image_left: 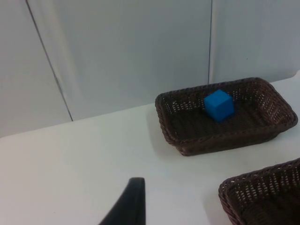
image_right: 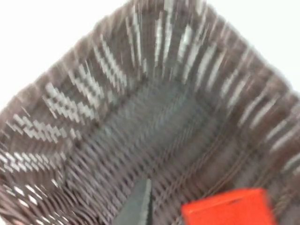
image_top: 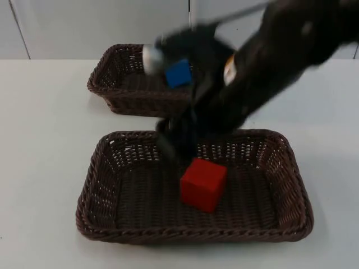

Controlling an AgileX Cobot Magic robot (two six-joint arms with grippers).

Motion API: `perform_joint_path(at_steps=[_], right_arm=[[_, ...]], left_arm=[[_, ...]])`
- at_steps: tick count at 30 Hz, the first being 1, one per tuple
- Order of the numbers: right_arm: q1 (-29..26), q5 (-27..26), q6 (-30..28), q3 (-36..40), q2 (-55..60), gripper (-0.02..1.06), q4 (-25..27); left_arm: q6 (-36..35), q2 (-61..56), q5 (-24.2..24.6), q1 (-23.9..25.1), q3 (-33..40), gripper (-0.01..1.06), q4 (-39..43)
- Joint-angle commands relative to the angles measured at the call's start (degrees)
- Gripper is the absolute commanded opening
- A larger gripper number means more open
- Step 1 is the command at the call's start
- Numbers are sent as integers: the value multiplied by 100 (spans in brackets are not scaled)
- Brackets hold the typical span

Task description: Pick up one cube with the left hand and place it into the upper basket. Pick up one cube with the right hand and place it into the lower basket.

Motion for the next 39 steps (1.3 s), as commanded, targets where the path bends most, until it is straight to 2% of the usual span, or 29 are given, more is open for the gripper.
perform_joint_path(at_steps=[1, 7, 12, 23, 30, 39], right_arm=[[15, 136, -1, -19, -541, 86, -4], [15, 435, -1, -9, -1555, 86, -4], [15, 632, -1, 66, -2239, 86, -4], [15, 182, -1, 1338, -3973, 86, -45], [3, 100, -1, 2119, -5148, 86, -70], [3, 121, -1, 2529, -6427, 86, -70]], left_arm=[[-16, -26, -17, -3, 41, 98, 1], [-16, -26, -17, -3, 41, 98, -23], [75, -26, -17, -3, 41, 98, -351], [1217, -26, 68, -3, 41, 98, -1456], [1227, -297, 222, -3, 349, 98, -1527], [1227, -1284, 298, -3, 720, 98, -1744]])
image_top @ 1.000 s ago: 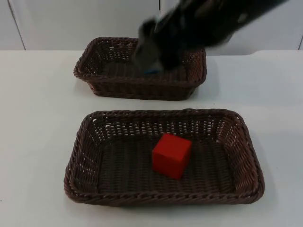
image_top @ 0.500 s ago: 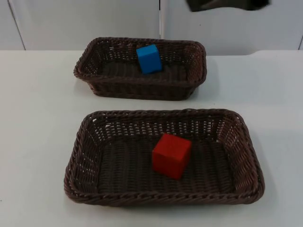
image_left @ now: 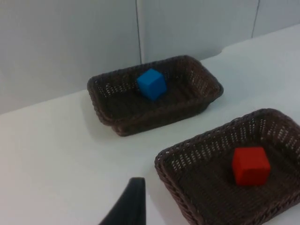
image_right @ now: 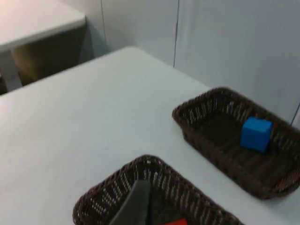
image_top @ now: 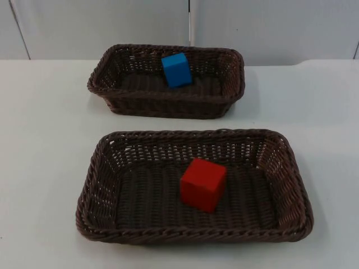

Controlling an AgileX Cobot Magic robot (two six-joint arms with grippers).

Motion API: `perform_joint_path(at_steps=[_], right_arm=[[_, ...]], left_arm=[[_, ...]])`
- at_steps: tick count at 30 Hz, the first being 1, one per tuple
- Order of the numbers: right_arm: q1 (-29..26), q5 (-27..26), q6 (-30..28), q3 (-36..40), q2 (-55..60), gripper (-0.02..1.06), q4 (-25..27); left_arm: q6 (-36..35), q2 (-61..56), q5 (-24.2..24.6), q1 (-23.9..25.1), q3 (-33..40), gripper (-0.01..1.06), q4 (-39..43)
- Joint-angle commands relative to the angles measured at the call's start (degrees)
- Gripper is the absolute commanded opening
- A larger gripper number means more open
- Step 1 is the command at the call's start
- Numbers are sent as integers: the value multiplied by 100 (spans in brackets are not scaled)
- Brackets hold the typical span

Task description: Pick up one cube with the left hand and place it into the upper basket. Pick up one cube with the right hand and place it into the lower basket.

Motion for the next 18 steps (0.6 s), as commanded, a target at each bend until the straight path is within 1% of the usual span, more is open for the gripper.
perform_joint_path(at_steps=[1, 3, 5, 8, 11, 15, 16, 18], right_arm=[[3, -75, -6, 63, -294, 86, -34], [3, -75, -6, 104, -443, 86, -34], [3, 35, -6, 144, -771, 86, -34], [3, 255, -29, 157, -1139, 86, -34], [3, 383, -29, 157, -1321, 86, -34], [3, 768, -29, 157, -1618, 86, -34], [3, 768, -29, 157, -1618, 86, -34], [3, 937, -29, 157, -1733, 86, -34]], left_arm=[[9, -224, 98, -3, 53, 98, -132], [9, -335, 189, -3, 62, 98, -143], [-1, -551, 357, -3, 87, 98, -143], [-12, -888, 488, -3, 335, 98, -165], [-12, -995, 512, -3, 486, 98, -165], [-12, -1059, 538, -3, 696, 98, -186], [-12, -1059, 538, -3, 696, 98, -186], [-12, -1059, 658, -3, 766, 98, -208]])
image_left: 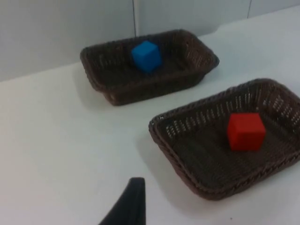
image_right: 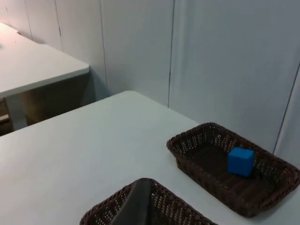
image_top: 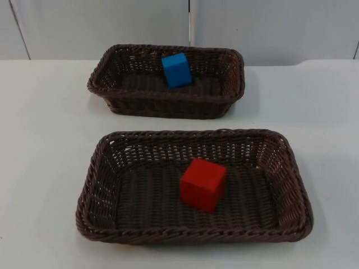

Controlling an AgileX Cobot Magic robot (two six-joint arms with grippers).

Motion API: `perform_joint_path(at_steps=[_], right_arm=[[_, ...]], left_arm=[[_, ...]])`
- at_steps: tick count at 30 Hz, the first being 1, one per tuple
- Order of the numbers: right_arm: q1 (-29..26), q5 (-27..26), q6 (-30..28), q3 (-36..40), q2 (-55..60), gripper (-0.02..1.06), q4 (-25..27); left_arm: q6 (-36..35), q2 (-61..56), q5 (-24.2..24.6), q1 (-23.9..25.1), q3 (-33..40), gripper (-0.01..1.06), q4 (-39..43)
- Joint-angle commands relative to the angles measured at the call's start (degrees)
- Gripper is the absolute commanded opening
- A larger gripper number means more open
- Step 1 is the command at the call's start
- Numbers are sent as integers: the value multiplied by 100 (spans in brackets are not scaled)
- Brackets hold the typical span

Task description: Pick up one cube with the left hand and place it into the upper basket. Pick up one cube with the right hand and place it into the lower basket.

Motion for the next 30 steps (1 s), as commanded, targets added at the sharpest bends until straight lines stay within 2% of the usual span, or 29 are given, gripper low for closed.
perform_joint_path(at_steps=[1, 7, 15, 18, 26, 30], right_arm=[[3, 197, -29, 12, -123, 86, -45], [3, 261, -29, 194, -472, 86, -56], [3, 680, -29, 217, -954, 86, -158], [3, 1154, 20, 217, -1272, 86, -346], [3, 1854, 20, 217, -1778, 86, -384], [3, 2237, 32, 217, -2061, 86, -384]], left_arm=[[-12, -26, 116, -3, 106, 98, -110], [22, -26, 234, -3, 287, 98, -237], [23, -26, 268, -3, 331, 98, -237], [23, -26, 268, -3, 331, 98, -237], [70, -26, 268, -3, 330, 98, -251], [381, -26, 268, -3, 330, 98, -484]])
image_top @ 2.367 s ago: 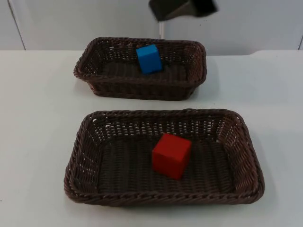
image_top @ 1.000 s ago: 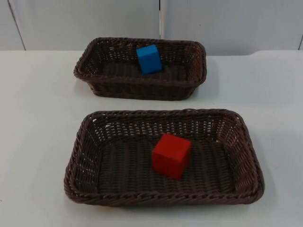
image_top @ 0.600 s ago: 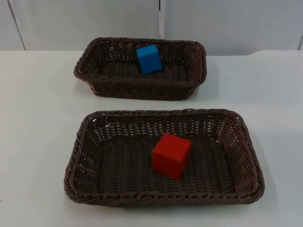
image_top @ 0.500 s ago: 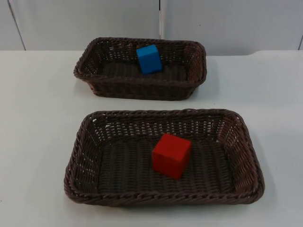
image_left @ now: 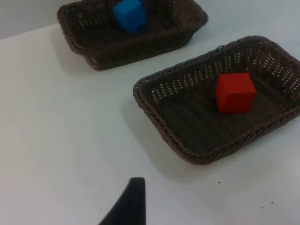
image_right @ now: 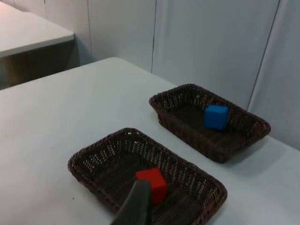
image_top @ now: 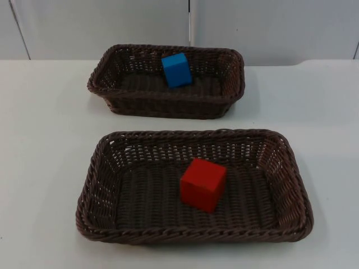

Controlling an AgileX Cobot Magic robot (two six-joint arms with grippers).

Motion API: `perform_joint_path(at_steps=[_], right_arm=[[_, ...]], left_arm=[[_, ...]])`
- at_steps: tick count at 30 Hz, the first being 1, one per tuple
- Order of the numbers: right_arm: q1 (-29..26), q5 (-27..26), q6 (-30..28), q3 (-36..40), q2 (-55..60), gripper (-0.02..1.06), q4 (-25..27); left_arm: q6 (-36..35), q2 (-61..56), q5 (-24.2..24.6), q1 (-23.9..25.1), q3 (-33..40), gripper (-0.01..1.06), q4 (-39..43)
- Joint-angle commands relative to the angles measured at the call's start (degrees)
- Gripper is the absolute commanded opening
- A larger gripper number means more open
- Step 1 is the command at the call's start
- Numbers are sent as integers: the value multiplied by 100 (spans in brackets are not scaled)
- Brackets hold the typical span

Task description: Pick up one cube with the left hand and place it into the upper basket. Pick up one cube with the right hand and place it into the lower basket.

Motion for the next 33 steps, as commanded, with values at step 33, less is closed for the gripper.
perform_joint_path(at_steps=[33], right_arm=[[3, 994, 253, 1266, -887, 86, 237]], left_arm=[[181, -26, 18, -3, 28, 105, -150]])
